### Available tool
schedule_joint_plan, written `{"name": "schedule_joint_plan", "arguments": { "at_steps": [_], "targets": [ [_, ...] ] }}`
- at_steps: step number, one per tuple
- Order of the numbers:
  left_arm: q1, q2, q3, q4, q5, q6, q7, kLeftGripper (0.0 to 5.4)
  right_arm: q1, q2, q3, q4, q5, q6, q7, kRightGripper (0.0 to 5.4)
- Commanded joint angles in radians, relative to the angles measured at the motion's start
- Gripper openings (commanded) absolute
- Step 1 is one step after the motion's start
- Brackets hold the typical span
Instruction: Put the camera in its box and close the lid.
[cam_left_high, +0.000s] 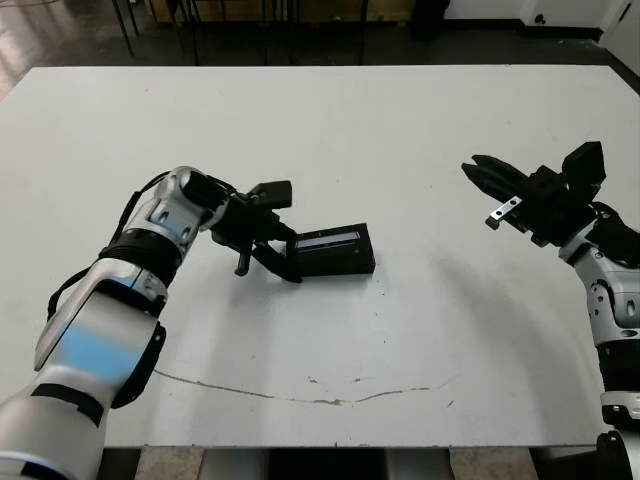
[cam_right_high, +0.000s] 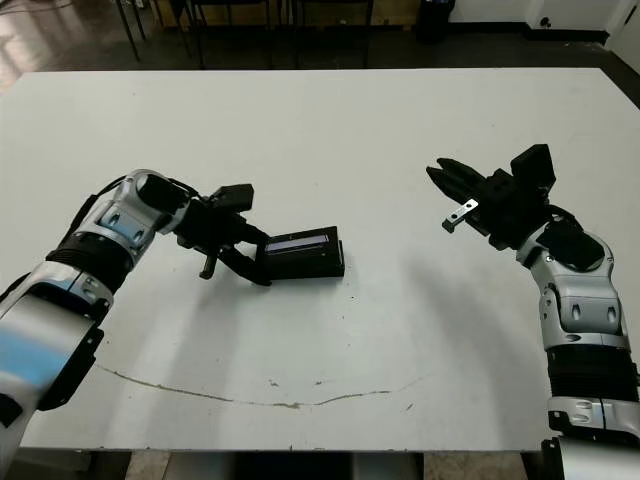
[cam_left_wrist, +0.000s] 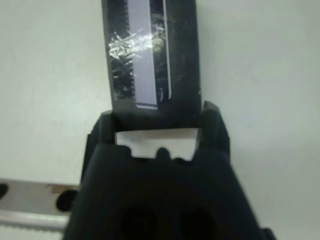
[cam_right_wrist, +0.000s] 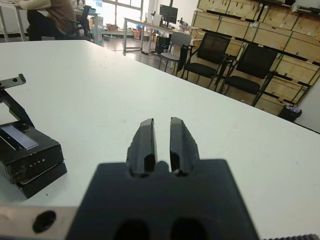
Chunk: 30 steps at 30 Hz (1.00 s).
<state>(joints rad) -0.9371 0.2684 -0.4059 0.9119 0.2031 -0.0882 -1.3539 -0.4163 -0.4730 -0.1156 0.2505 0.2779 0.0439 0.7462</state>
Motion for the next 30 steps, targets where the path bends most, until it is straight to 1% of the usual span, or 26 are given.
{"name": "schedule_joint_plan", "arguments": {
  "at_steps": [1, 7, 10, 12, 15, 19, 22, 25, 30],
  "targets": [
    [0.044, -0.008, -0.044, -0.037, 0.05, 0.045, 0.049, 0.78, 0.018, -0.007, 0.002, 0.007, -0.003, 0.005, 0.006, 0.0],
    [0.061, -0.025, -0.083, -0.034, 0.082, 0.103, 0.099, 0.77, 0.019, -0.003, 0.002, 0.009, 0.003, 0.005, 0.013, 0.0],
    [0.065, -0.042, -0.097, -0.017, 0.087, 0.113, 0.121, 0.77, 0.025, -0.005, 0.003, -0.009, 0.001, 0.022, 0.005, 0.0],
    [0.065, -0.052, -0.106, -0.014, 0.093, 0.113, 0.136, 0.77, 0.03, -0.004, 0.004, -0.019, -0.002, 0.018, 0.001, 0.0],
    [0.064, -0.064, -0.124, -0.014, 0.099, 0.08, 0.154, 0.77, 0.036, -0.003, 0.004, -0.023, 0.002, 0.017, 0.004, 0.0],
    [0.05, -0.087, -0.129, -0.009, 0.087, 0.113, 0.138, 0.68, 0.045, -0.003, 0.003, -0.042, 0.007, 0.036, -0.001, 0.0],
    [0.043, -0.09, -0.136, -0.025, 0.093, 0.126, 0.145, 0.67, 0.053, 0.002, 0.002, -0.055, 0.007, 0.047, -0.013, 0.0],
    [0.032, -0.083, -0.141, -0.042, 0.095, 0.112, 0.137, 0.67, 0.052, 0.002, 0.005, -0.048, 0.006, 0.039, -0.004, 0.0],
    [0.016, -0.072, -0.15, -0.084, 0.097, 0.133, 0.122, 0.67, 0.052, 0.007, 0.009, -0.041, 0.009, 0.036, 0.004, 0.0]
  ]
}}
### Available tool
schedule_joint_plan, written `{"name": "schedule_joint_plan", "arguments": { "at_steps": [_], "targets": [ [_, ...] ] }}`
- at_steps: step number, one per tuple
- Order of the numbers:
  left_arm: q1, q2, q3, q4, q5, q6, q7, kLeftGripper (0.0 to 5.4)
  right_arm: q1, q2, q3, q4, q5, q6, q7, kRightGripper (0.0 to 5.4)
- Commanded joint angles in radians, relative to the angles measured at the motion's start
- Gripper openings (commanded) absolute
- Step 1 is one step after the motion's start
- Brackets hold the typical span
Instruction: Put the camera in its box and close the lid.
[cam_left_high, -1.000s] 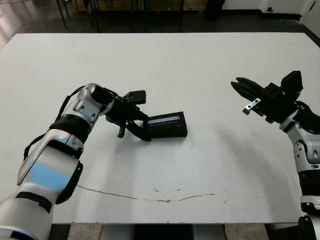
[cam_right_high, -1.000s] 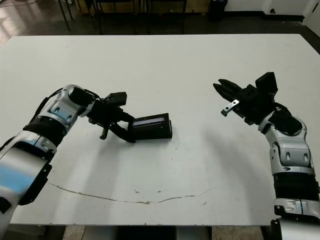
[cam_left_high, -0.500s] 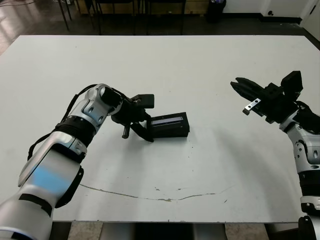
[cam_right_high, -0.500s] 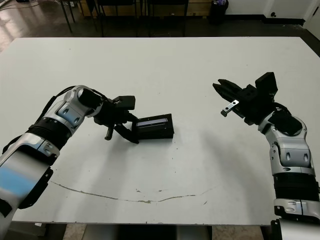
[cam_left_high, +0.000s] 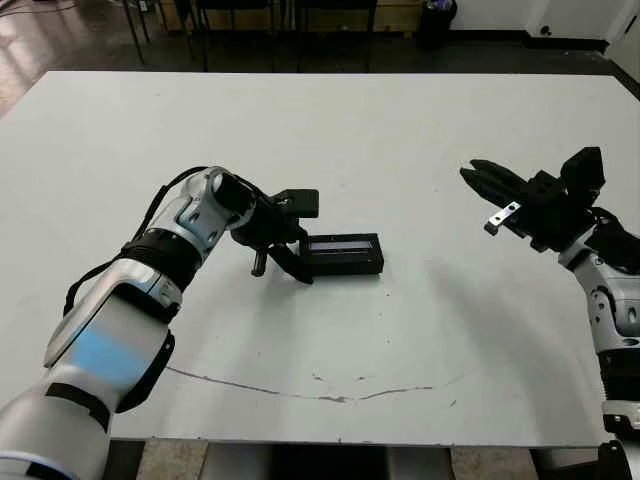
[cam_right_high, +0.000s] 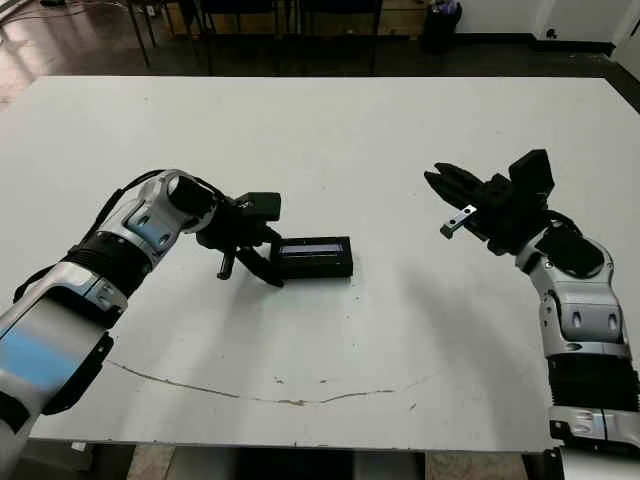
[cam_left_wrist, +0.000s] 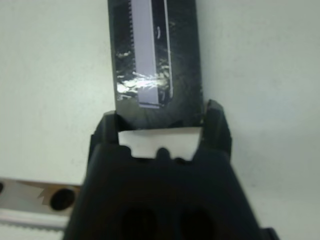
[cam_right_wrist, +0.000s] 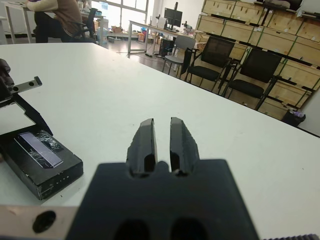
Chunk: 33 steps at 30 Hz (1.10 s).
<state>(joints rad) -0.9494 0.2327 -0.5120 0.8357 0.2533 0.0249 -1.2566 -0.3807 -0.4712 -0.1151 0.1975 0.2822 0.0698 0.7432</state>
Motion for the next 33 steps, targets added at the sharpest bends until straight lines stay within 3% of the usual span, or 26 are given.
{"name": "schedule_joint_plan", "arguments": {
  "at_steps": [1, 7, 9, 15, 19, 23, 28, 30, 33],
  "targets": [
    [0.027, -0.033, -0.045, -0.019, 0.045, 0.025, 0.02, 0.67, 0.017, 0.006, 0.009, 0.01, 0.003, 0.01, 0.006, 0.0],
    [0.037, -0.006, -0.093, -0.095, 0.095, 0.073, 0.018, 0.62, 0.022, 0.013, 0.01, -0.002, 0.004, 0.024, -0.004, 0.0],
    [0.04, 0.009, -0.116, -0.115, 0.106, 0.071, -0.013, 0.98, 0.021, 0.016, 0.009, 0.007, 0.009, 0.017, 0.002, 0.0],
    [0.093, 0.103, -0.158, -0.182, 0.149, -0.118, 0.018, 2.39, 0.021, 0.02, 0.015, 0.009, 0.003, 0.009, -0.009, 0.0],
    [0.115, 0.144, -0.146, -0.177, 0.122, -0.071, -0.047, 3.28, 0.02, 0.02, 0.014, 0.007, 0.011, 0.021, -0.01, 0.0],
    [0.192, 0.244, -0.114, -0.238, 0.121, -0.177, 0.013, 4.17, 0.017, 0.021, 0.014, 0.011, 0.013, 0.021, -0.012, 0.0],
    [0.256, 0.363, -0.088, -0.278, 0.146, -0.106, 0.032, 5.29, 0.008, 0.022, 0.021, 0.028, 0.001, -0.002, -0.009, 0.0],
    [0.268, 0.43, -0.068, -0.286, 0.152, -0.132, 0.057, 5.39, 0.003, 0.022, 0.026, 0.025, 0.0, 0.006, -0.012, 0.0],
    [0.274, 0.487, -0.007, -0.292, 0.104, -0.061, 0.049, 5.39, -0.004, 0.024, 0.032, 0.03, -0.006, 0.005, -0.014, 0.0]
  ]
}}
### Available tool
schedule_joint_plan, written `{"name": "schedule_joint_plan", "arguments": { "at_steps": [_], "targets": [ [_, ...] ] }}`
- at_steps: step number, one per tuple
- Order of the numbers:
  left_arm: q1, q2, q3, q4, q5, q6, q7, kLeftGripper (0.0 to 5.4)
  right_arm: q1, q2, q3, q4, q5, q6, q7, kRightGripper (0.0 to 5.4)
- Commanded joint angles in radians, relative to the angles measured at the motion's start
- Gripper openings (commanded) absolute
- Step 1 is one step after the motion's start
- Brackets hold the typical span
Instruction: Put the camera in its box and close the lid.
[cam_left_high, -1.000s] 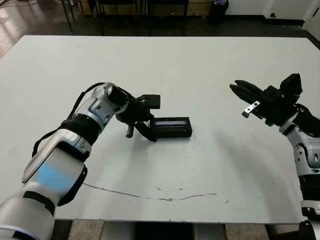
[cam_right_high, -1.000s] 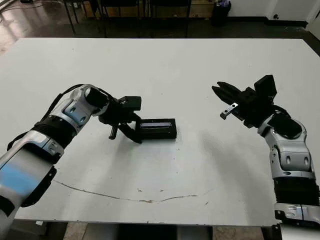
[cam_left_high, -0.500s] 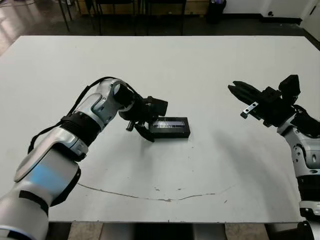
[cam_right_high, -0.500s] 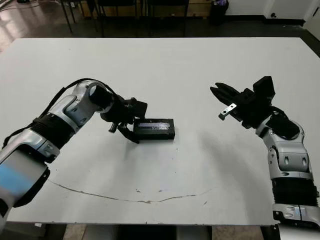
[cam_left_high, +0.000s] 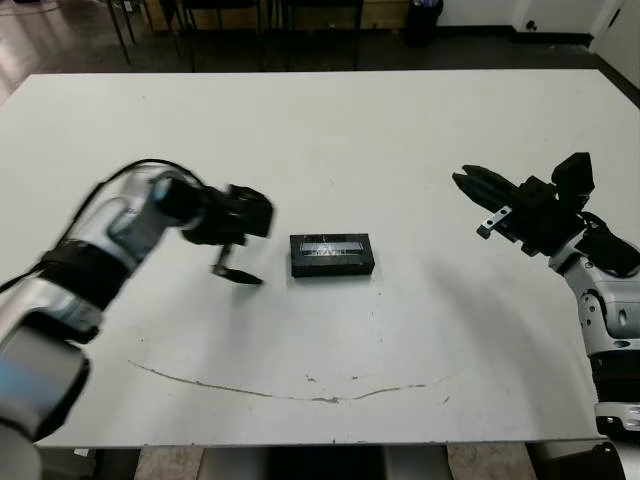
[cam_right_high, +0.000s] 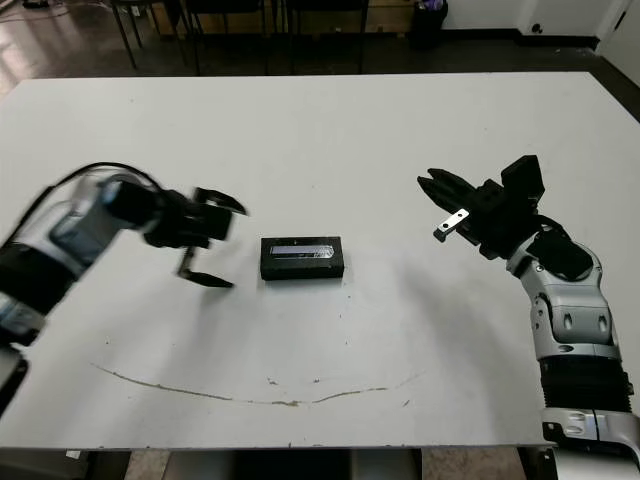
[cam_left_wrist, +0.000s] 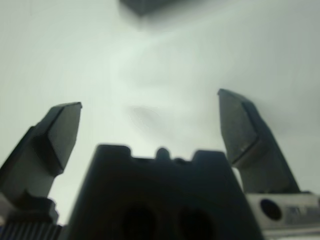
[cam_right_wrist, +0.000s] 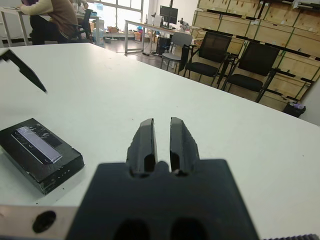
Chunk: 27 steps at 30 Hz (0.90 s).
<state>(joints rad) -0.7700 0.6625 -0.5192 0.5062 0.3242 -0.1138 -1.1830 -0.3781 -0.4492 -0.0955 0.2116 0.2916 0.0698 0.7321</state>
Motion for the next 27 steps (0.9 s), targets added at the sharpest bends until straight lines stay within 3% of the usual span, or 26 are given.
{"name": "schedule_joint_plan", "arguments": {
  "at_steps": [1, 6, 9, 11, 14, 16, 19, 27],
  "targets": [
    [0.099, 0.071, 0.028, 0.029, 0.016, 0.114, -0.019, 5.39, -0.01, 0.004, 0.013, 0.018, -0.013, 0.01, -0.002, 0.0],
    [0.19, 0.102, 0.191, -0.155, -0.026, 0.187, 0.157, 5.39, -0.025, 0.014, 0.018, 0.035, 0.0, 0.016, 0.005, 0.0],
    [0.245, 0.05, 0.302, -0.276, -0.093, 0.235, 0.276, 5.29, -0.03, 0.023, 0.021, 0.04, 0.003, 0.019, 0.002, 0.0],
    [0.296, -0.053, 0.397, -0.361, -0.186, 0.275, 0.394, 5.0, -0.033, 0.031, 0.025, 0.046, -0.002, 0.004, -0.001, 0.0],
    [0.375, -0.283, 0.5, -0.469, -0.299, 0.24, 0.653, 4.25, -0.037, 0.053, 0.029, 0.068, -0.019, -0.034, -0.022, 0.0],
    [0.389, -0.421, 0.514, -0.515, -0.36, 0.246, 0.766, 3.84, -0.03, 0.074, 0.036, 0.063, -0.05, -0.052, -0.072, 0.0],
    [0.387, -0.557, 0.489, -0.566, -0.39, 0.297, 0.877, 3.1, -0.016, 0.119, 0.046, 0.052, -0.095, -0.09, -0.163, 0.0],
    [0.386, -0.698, 0.421, -0.572, -0.386, 0.381, 1.011, 1.15, 0.016, 0.194, 0.094, 0.01, -0.212, -0.139, -0.333, 0.0]
  ]
}}
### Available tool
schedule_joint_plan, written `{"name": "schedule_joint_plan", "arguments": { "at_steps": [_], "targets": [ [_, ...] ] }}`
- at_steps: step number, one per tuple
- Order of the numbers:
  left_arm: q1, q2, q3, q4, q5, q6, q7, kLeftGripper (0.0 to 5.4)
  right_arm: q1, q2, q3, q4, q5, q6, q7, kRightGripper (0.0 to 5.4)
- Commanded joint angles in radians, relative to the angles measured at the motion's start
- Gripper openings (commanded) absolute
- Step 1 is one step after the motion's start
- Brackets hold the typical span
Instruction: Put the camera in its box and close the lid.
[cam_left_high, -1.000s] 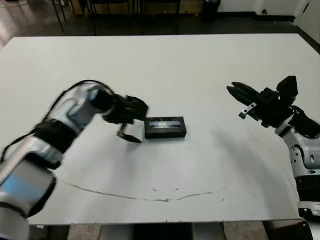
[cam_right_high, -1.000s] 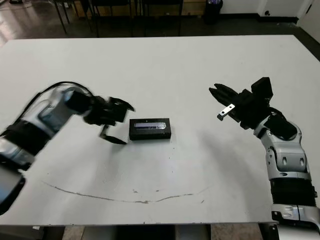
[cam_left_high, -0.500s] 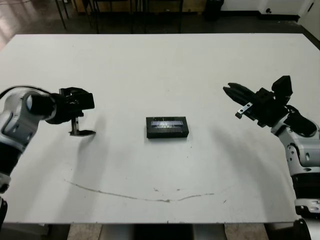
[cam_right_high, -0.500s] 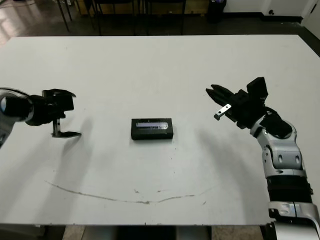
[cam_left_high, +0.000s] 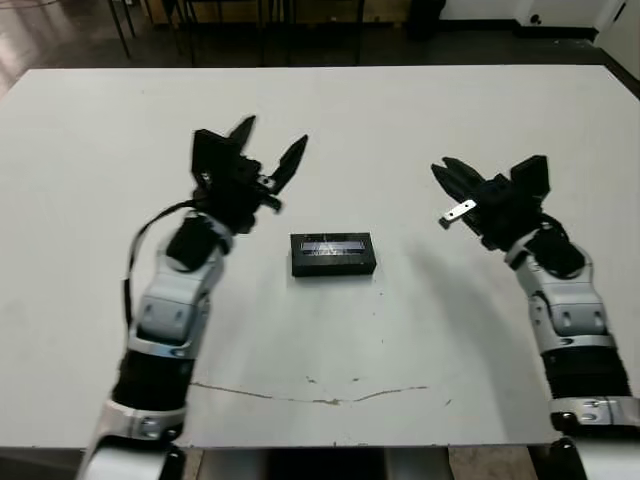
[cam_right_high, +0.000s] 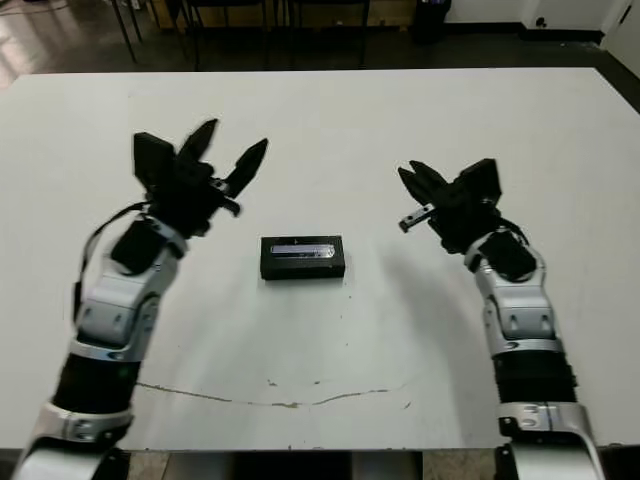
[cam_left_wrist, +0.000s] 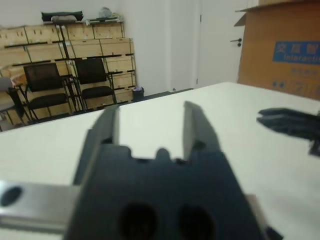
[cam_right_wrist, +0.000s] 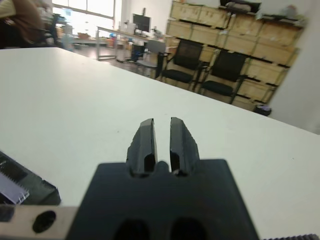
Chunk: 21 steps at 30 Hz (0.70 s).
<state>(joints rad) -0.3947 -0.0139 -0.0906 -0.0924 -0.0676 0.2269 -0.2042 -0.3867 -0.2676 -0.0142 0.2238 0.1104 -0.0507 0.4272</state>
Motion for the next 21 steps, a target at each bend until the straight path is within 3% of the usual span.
{"name": "schedule_joint_plan", "arguments": {
  "at_steps": [1, 5, 9, 15, 21],
  "targets": [
    [0.013, -0.028, -0.014, 0.033, 0.01, 0.052, 0.042, 0.91, 0.026, 0.016, 0.017, -0.002, -0.038, -0.025, -0.038, 0.0],
    [0.036, -0.036, -0.079, 0.077, 0.08, 0.073, 0.088, 0.02, 0.035, 0.027, 0.02, -0.012, -0.045, -0.024, -0.057, 0.0],
    [0.061, -0.042, -0.14, 0.107, 0.147, 0.139, 0.125, 0.02, 0.044, 0.023, 0.017, -0.025, -0.044, -0.023, -0.06, 0.0],
    [0.1, -0.025, -0.167, 0.139, 0.139, 0.278, 0.081, 0.02, 0.053, 0.018, 0.002, -0.05, -0.019, 0.01, -0.053, 0.0],
    [0.169, 0.021, -0.233, 0.171, 0.18, 0.293, 0.048, 0.02, 0.05, 0.017, -0.005, -0.043, -0.011, 0.005, -0.042, 0.0]
  ]
}}
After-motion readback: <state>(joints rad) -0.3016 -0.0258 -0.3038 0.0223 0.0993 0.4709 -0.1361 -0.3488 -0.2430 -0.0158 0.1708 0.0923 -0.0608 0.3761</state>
